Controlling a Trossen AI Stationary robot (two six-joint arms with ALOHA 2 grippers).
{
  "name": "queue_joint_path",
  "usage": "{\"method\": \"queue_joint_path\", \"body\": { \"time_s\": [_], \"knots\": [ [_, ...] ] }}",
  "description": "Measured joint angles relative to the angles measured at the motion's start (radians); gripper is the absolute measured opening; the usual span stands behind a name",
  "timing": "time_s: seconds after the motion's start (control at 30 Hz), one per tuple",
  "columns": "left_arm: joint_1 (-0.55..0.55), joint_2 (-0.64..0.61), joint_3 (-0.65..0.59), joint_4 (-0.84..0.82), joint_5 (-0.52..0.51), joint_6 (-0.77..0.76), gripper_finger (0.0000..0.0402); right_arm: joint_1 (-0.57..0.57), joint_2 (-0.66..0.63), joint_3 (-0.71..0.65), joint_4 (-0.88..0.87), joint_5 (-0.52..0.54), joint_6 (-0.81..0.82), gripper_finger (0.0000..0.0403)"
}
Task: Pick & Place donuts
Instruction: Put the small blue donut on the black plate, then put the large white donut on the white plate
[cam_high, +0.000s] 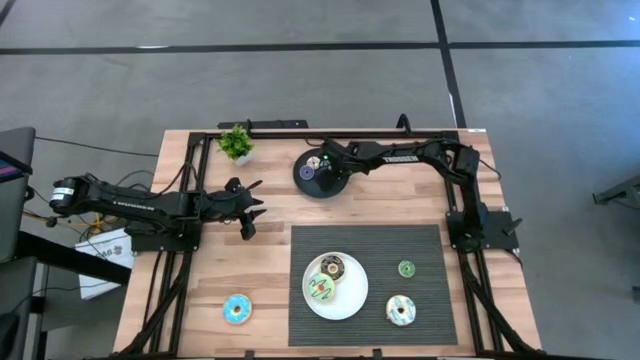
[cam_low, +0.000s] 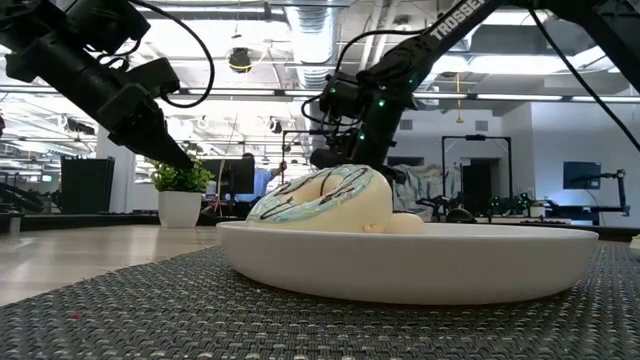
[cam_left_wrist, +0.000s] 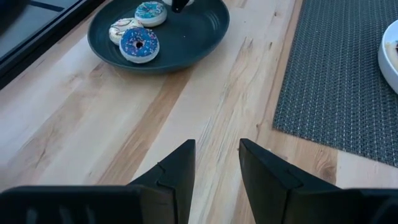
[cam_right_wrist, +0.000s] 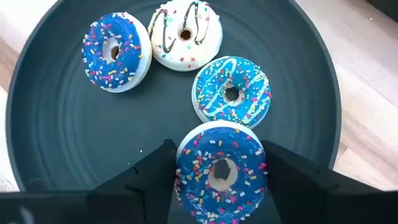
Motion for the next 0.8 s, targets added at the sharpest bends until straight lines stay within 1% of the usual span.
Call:
{"method": "queue_joint_path", "body": {
  "time_s": [0.17, 0.37, 0.63, 0.8],
  "knots": [
    [0.0, 0.0, 0.0, 0.0, 0.004, -0.011, 0.0118, 0.0, 0.0, 0.0, -0.002, 0.001, 0.0, 0.025],
    [0.0, 0.0, 0.0, 0.0, 0.004, -0.015, 0.0118, -0.003, -0.004, 0.0, -0.012, 0.001, -0.015, 0.0255],
    [0.0, 0.0, 0.0, 0.0, 0.003, -0.016, 0.0118, -0.004, -0.101, 0.0, -0.049, 0.031, -0.029, 0.0256],
    [0.0, 0.0, 0.0, 0.003, 0.004, -0.017, 0.0118, 0.049, -0.205, -0.001, -0.176, 0.033, -0.034, 0.0256]
  ]
}}
